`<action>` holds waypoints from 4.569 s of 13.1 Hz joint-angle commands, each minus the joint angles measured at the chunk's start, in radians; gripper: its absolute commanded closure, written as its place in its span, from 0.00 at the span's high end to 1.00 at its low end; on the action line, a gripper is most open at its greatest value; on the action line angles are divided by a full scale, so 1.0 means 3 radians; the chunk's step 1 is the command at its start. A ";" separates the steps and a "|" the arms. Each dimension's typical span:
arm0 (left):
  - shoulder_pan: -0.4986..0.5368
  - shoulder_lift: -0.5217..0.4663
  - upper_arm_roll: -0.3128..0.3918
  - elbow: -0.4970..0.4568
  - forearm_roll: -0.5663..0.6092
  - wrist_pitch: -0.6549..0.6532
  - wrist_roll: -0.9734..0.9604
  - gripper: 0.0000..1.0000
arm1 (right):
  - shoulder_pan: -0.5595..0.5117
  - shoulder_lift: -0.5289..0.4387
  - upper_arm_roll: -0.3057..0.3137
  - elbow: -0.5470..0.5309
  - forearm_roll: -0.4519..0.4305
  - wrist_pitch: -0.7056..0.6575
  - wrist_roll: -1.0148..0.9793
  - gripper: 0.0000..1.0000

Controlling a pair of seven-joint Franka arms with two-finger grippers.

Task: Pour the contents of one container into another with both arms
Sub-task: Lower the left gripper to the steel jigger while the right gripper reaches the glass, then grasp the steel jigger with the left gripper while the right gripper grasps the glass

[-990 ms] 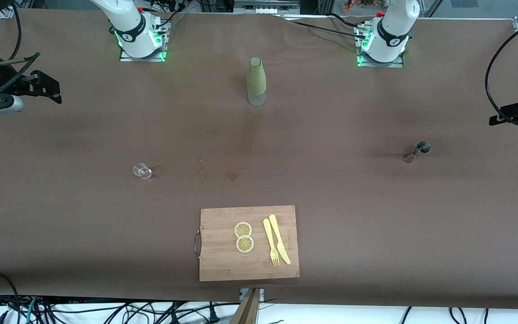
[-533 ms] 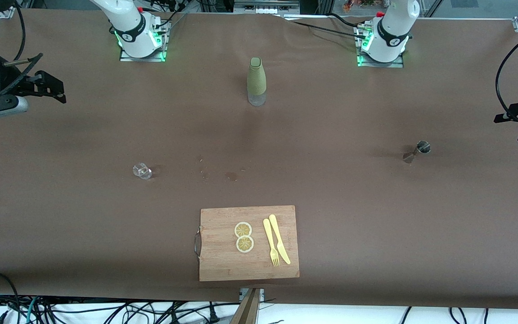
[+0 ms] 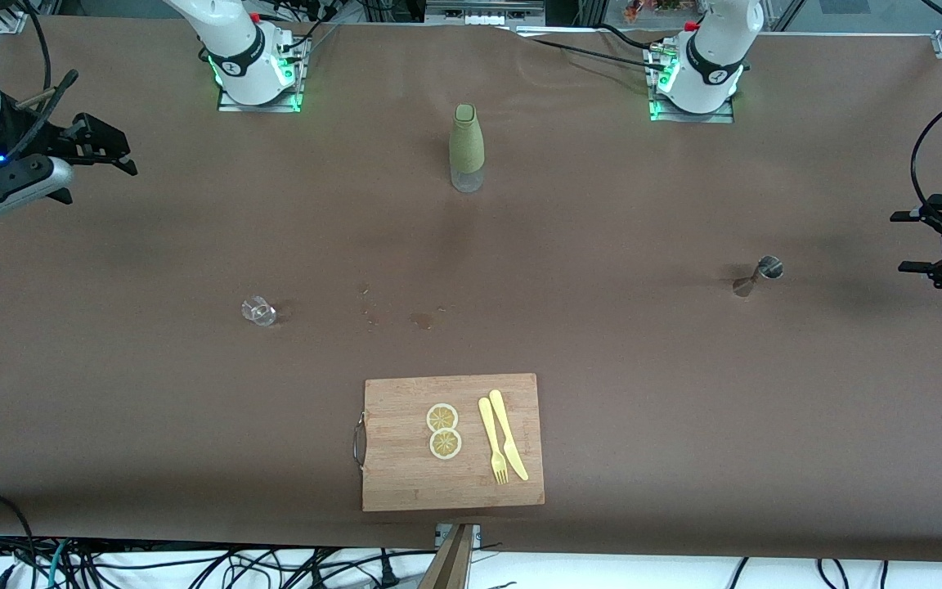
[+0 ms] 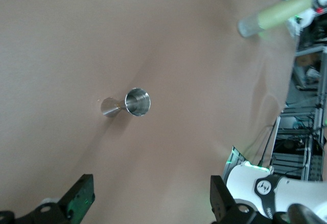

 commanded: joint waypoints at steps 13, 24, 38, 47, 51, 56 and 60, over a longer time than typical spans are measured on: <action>0.0092 0.0580 0.0325 -0.0524 -0.1019 0.0031 0.2825 1.00 | -0.0564 0.0544 -0.0010 -0.0585 0.1276 0.0919 -0.3394 1.00; 0.0358 0.1239 0.0360 -0.0934 -0.2005 0.0051 0.4288 1.00 | -0.1091 0.1567 -0.0010 -0.0580 0.2540 0.0894 -0.5676 1.00; 0.0062 0.1490 0.0320 -0.1082 -0.2558 0.0077 0.4636 1.00 | -0.1127 0.2365 0.0061 -0.0560 0.3435 0.0812 -0.6587 0.99; 0.0030 0.1490 0.0320 -0.1062 -0.2573 0.0077 0.4631 0.94 | -0.1117 0.2698 0.0056 -0.0519 0.3732 0.0700 -0.7216 0.97; 0.0015 0.1490 0.0320 -0.1057 -0.2568 0.0072 0.4631 0.87 | -0.1112 0.2780 0.0056 -0.0514 0.3752 0.0705 -0.7278 0.94; 0.0015 0.1495 0.0320 -0.1031 -0.2563 0.0072 0.4637 0.27 | -0.1015 0.2882 0.0056 -0.0514 0.4013 0.0694 -0.7426 0.94; 0.0030 0.1572 0.0320 -0.1016 -0.2604 0.0077 0.4718 0.00 | -0.0984 0.2902 0.0056 -0.0539 0.4080 0.0669 -0.7493 0.94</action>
